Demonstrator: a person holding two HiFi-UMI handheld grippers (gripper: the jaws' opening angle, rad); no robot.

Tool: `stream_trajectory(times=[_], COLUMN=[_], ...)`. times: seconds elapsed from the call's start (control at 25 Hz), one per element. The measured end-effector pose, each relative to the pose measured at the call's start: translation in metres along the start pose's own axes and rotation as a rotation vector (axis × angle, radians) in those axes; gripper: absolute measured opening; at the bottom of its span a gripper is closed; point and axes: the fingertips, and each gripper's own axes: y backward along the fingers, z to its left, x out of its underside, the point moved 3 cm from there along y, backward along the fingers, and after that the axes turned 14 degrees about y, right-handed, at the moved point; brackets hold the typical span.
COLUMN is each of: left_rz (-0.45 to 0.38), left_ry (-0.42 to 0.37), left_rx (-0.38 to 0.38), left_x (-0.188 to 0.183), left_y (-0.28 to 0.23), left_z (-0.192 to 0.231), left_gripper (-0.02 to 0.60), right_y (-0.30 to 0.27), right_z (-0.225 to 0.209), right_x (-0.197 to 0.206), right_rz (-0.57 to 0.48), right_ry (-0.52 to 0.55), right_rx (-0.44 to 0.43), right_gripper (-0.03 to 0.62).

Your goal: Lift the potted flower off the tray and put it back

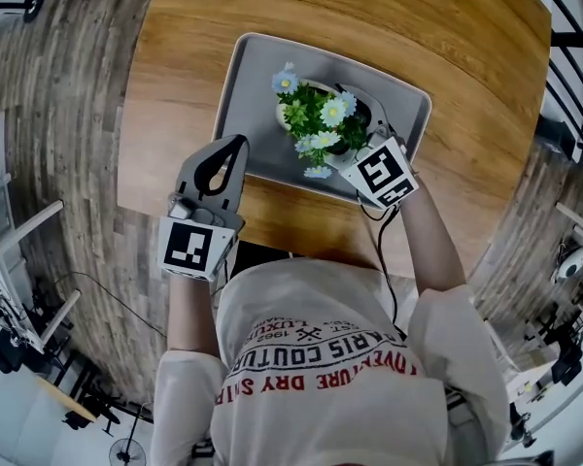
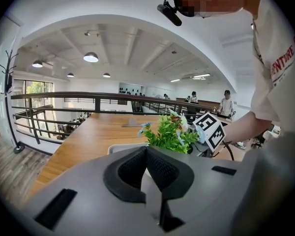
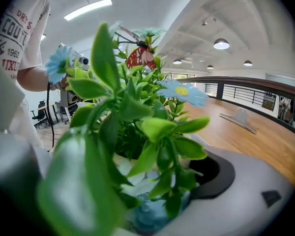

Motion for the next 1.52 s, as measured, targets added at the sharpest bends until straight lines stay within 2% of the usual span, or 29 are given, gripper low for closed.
stream_trajectory(times=[0.24, 0.6, 1.0, 1.2, 1.24, 1.28, 1.32, 1.36, 1.4, 1.52], left_rz=[-0.009, -0.037, -0.093, -0.161, -0.171, -0.178, -0.183, -0.188, -0.193, -0.216], left_ry=[0.002, -0.068, -0.182, -0.225, -0.234, -0.243, -0.252, -0.263, -0.273, -0.298], left_rx=[0.011, 0.11, 0.224, 0.291, 0.303, 0.316, 0.328, 0.339, 0.349, 0.371], left_x=[0.001, -0.019, -0.052, -0.084, -0.088, -0.092, -0.095, -0.098, -0.1, -0.109], left_y=[0.006, 0.015, 0.039, 0.049, 0.052, 0.054, 0.057, 0.06, 0.063, 0.071], left_z=[0.017, -0.002, -0.019, -0.03, -0.033, -0.036, -0.038, -0.041, -0.042, -0.044], left_gripper=[0.012, 0.012, 0.012, 0.012, 0.012, 0.012, 0.012, 0.012, 0.012, 0.012], right_y=[-0.016, 0.025, 0.107, 0.141, 0.15, 0.159, 0.169, 0.176, 0.182, 0.195], right_z=[0.001, 0.004, 0.001, 0.0, -0.001, -0.002, -0.003, -0.002, 0.0, 0.006], right_x=[-0.007, -0.034, -0.092, -0.117, -0.119, -0.12, -0.122, -0.125, -0.128, -0.138], right_rz=[0.03, 0.013, -0.075, -0.111, -0.114, -0.119, -0.129, -0.14, -0.153, -0.175], right_ry=[0.002, 0.003, -0.027, -0.057, -0.07, -0.089, -0.111, -0.132, -0.147, -0.164], right_rx=[0.044, 0.14, 0.443, 0.647, 0.708, 0.778, 0.845, 0.893, 0.922, 0.977], right_gripper=[0.485, 0.485, 0.482, 0.469, 0.445, 0.352, 0.168, 0.123, 0.123, 0.069])
